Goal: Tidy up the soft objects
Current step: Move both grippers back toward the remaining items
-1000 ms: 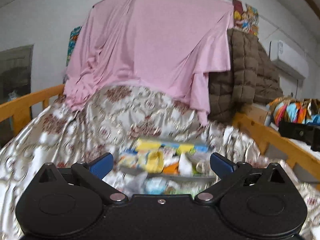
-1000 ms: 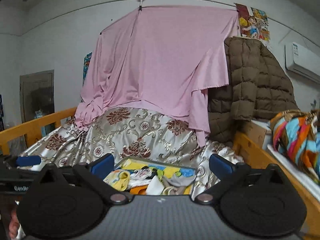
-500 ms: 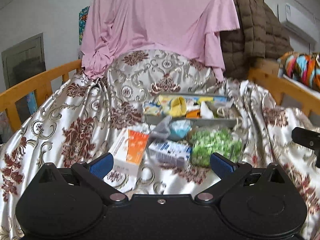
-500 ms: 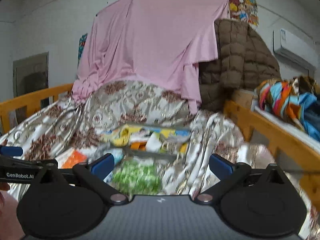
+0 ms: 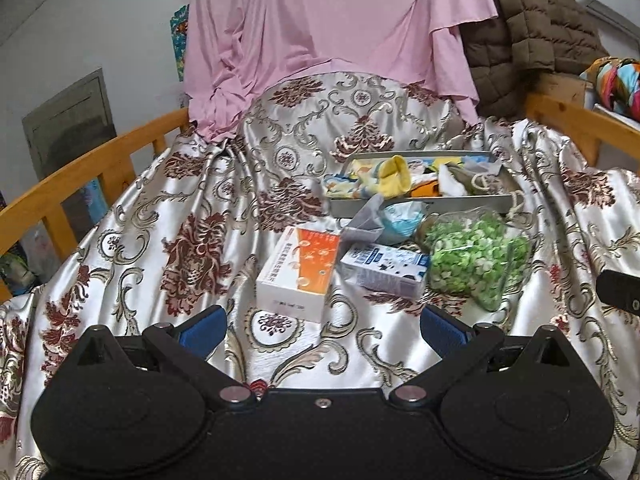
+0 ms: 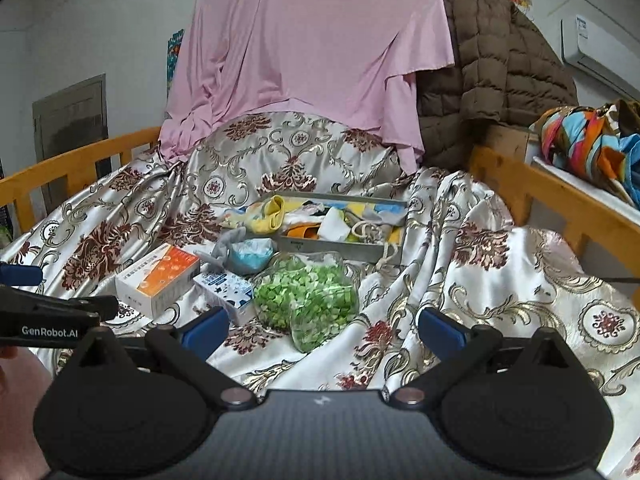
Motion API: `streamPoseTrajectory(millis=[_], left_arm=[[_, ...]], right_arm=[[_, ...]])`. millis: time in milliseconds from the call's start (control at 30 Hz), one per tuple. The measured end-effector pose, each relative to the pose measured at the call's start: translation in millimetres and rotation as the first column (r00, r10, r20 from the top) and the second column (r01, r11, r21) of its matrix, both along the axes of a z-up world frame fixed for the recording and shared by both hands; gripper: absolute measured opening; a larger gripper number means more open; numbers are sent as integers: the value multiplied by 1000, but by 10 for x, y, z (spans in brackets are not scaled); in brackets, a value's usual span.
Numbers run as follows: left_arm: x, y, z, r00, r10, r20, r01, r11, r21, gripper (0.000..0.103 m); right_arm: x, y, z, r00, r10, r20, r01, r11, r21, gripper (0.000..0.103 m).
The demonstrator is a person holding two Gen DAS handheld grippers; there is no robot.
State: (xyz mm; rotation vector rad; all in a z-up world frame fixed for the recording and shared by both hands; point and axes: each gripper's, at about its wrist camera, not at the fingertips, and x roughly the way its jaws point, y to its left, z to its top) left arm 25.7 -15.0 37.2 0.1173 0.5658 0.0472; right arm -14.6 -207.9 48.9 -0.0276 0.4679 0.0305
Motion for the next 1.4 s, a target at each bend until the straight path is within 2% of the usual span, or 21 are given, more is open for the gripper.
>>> streamPoseTrajectory(millis=[333,567,1000,1167,1400], left_arm=[[90,112,-61,997,73,-14,-73,997,1,102],[142,204,-95,992,120,-26,-121,992,-31,102],[121,167,-104,991,130,-38,-130,991,-10,102],[45,185,-11,992,124,-29,-124,992,-11,102],[-132,246,343,996,84,7,-83,995,-47,102]], right_arm=[[145,151,-74,998,45,-40,-45,999,-4,103],[235,236,-113,996,65,-56,-66,998,-10,103],[295,234,-129,995,77,-61,-76,997,18,103],[275,246,-77,994,93,-53,-92,996,20,103],[180,288,141,993,115,-18,-115,993,16,103]])
